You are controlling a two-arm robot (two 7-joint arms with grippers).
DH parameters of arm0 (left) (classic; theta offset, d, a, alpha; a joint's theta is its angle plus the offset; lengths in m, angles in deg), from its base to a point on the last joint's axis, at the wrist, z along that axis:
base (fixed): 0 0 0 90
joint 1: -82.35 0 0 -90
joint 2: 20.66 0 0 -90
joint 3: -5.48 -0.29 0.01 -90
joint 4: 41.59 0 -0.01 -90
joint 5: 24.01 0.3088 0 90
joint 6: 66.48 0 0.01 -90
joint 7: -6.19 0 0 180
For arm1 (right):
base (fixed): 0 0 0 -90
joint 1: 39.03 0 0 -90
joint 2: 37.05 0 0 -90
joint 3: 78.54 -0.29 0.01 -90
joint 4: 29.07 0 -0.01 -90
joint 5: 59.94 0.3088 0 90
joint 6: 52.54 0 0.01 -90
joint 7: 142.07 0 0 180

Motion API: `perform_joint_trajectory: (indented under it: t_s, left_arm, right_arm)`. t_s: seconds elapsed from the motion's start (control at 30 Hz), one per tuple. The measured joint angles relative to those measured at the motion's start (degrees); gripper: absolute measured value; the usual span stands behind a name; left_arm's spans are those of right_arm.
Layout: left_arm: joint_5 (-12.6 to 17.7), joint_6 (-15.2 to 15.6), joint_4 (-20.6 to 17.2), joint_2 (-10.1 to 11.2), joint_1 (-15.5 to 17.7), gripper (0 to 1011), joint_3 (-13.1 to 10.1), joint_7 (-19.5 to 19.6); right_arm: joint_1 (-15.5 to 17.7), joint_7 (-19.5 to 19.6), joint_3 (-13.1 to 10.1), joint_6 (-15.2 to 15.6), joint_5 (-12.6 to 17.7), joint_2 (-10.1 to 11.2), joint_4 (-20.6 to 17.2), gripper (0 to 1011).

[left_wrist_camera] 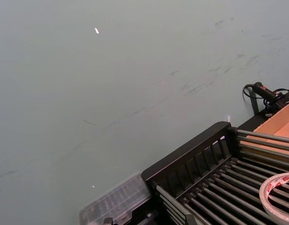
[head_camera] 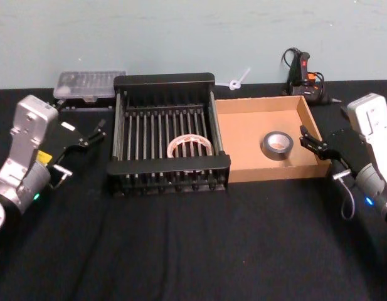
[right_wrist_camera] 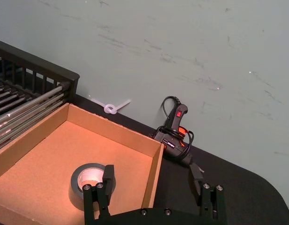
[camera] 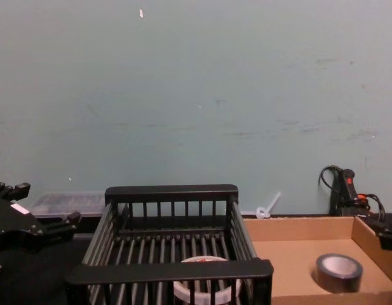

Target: Pick up the white tape and place it into the black box , Pick up the silver tape and place it into the brown box.

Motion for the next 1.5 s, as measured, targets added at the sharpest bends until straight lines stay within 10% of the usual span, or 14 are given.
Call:
perform_joint_trajectory:
  t_s: [1.5]
  left_arm:
    - [0.0, 0.0, 0.0, 0.0, 0.0, 1001, 0.0, 0.0]
  right_arm:
    - [-0.09, -0.09, 0.18, 0.02, 0.13, 0.15, 0.0, 1002]
